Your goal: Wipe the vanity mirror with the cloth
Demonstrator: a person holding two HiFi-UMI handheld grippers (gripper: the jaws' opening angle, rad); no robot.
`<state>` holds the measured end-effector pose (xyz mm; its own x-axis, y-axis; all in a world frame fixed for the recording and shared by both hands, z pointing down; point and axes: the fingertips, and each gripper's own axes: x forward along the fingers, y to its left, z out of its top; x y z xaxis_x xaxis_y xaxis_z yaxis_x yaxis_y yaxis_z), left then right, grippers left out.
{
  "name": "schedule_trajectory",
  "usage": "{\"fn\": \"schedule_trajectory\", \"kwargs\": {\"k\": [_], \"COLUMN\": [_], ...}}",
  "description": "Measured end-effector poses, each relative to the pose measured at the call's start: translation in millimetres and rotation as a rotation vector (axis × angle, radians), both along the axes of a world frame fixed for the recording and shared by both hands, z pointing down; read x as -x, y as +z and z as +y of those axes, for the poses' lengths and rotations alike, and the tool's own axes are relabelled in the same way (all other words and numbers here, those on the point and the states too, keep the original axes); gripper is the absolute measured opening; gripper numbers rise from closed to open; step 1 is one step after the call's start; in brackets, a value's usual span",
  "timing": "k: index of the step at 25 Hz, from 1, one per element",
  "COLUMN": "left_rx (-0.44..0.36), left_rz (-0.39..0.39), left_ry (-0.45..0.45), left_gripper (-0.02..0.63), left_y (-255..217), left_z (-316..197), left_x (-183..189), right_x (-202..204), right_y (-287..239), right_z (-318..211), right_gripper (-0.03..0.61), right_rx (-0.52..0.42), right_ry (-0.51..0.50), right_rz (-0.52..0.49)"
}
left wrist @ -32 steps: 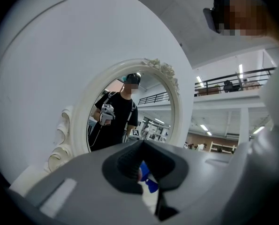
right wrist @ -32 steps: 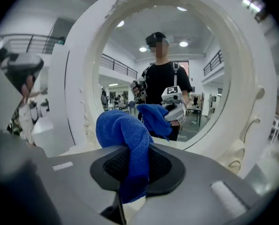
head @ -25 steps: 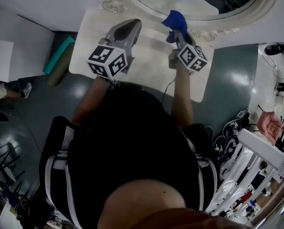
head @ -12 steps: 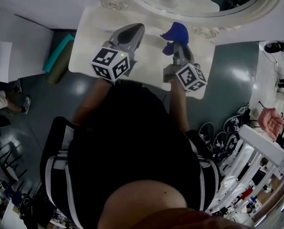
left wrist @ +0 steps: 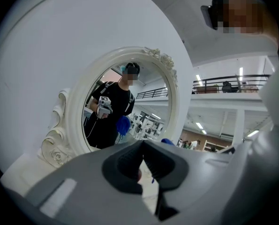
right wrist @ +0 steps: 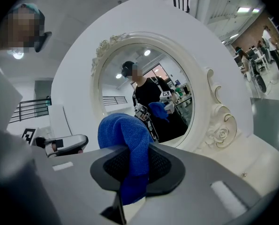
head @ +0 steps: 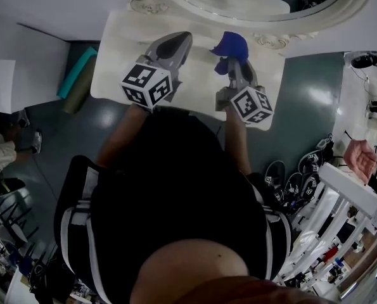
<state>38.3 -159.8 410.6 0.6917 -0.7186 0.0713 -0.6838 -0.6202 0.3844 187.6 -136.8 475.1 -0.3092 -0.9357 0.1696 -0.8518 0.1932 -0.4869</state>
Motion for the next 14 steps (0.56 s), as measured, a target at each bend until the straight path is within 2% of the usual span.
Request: {"fn": "schedule_trajectory", "kwargs": {"k": [14], "left_rx": [0.004], "left_rz": [0.009], "left_ry": [0.009], "left_gripper": [0.009], "left_y": [-0.8], "left_z": [-1.4], "left_x": [-5.5], "right_x": [0.5], "right_y": [-5.4], "right_z": [0.5], "right_gripper": [0.069], "right_rx": [-0.03], "right_ry": [-0.008], "right_rz": [0.078]}}
